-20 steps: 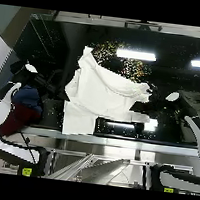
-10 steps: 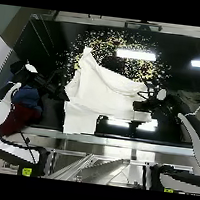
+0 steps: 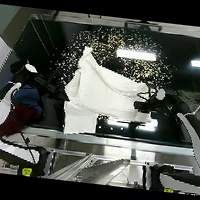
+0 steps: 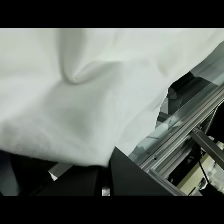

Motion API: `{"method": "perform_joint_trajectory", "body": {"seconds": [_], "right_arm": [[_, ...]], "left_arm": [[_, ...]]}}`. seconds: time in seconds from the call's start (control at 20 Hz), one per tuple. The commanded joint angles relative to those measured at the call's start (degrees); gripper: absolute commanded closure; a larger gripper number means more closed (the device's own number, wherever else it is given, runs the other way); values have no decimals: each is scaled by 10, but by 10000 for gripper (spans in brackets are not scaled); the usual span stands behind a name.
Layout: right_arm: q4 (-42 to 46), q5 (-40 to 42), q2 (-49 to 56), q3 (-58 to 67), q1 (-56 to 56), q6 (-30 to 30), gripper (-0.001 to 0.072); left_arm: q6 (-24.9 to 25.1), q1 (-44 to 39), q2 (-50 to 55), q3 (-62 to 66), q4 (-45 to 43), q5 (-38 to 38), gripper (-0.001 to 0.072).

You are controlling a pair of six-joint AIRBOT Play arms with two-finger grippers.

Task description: Fold the shirts.

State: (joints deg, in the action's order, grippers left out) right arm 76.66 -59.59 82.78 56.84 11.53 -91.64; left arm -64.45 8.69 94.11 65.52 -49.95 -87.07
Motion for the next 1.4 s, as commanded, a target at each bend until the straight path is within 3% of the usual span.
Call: {"method": "perform_joint_trajectory", "body": {"seconds": [0.0, 0.15, 0.35, 0.45, 0.6, 0.7, 0.8, 0.9, 1.0, 1.15, 1.35], "right_arm": [[2, -51, -34, 41, -1, 1, 694], [-1, -126, -93, 124, -32, 3, 697], [-101, -181, -198, 246, -148, 43, 697], [-198, -180, -254, 308, -244, 67, 696], [-404, -167, -319, 393, -414, 128, 695], [-531, -152, -348, 436, -521, 157, 695], [-595, -128, -368, 459, -592, 158, 695], [-635, -122, -371, 460, -599, 158, 695], [-640, -139, -358, 455, -580, 158, 695], [-595, -143, -327, 407, -491, 167, 696], [-409, -104, -260, 266, -339, 169, 696]], "left_arm": [[1, 5, 0, 7, 7, -16, 683], [12, 29, -8, 56, 102, -88, 683], [68, 86, -94, 145, 423, -159, 683], [86, 123, -152, 201, 627, -191, 682], [110, 216, -230, 304, 939, -173, 684], [108, 311, -272, 362, 1012, -102, 685], [76, 450, -306, 406, 961, -24, 681], [30, 556, -322, 438, 862, -5, 676], [25, 567, -335, 446, 753, 2, 676], [38, 403, -322, 421, 558, 12, 675], [38, 162, -240, 335, 275, 34, 675]]}}
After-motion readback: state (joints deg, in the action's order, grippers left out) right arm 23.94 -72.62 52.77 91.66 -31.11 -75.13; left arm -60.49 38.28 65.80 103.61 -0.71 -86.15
